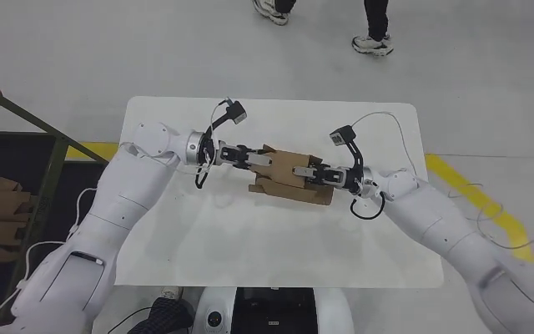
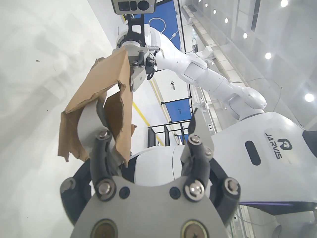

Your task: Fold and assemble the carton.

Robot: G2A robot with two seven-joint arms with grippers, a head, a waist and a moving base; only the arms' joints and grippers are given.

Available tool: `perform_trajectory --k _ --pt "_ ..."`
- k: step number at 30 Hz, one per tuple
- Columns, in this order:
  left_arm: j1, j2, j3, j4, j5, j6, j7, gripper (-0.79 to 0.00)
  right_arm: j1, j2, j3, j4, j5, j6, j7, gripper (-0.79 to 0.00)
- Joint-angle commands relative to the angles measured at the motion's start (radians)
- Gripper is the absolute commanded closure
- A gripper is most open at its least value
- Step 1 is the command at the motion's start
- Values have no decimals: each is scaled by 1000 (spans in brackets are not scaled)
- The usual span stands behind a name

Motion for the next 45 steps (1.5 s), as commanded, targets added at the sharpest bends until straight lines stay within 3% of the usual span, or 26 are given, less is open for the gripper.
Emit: perform_trajectory --k 1,12,34,45 --pt "8 3 -11 -16 -7 0 -2 -785 -1 -2 2 5 2 2 2 0" --pt "51 13 -66 -105 -113 16 -33 -785 -7 -17 21 29 3 21 21 0" --pt "-13 -29 59 -81 -54 9 -6 -785 -23 -33 41 20 -51 6 6 0" --pt "4 -24 20 -77 -51 -11 29 -785 -29 -26 50 8 -52 -6 -6 0"
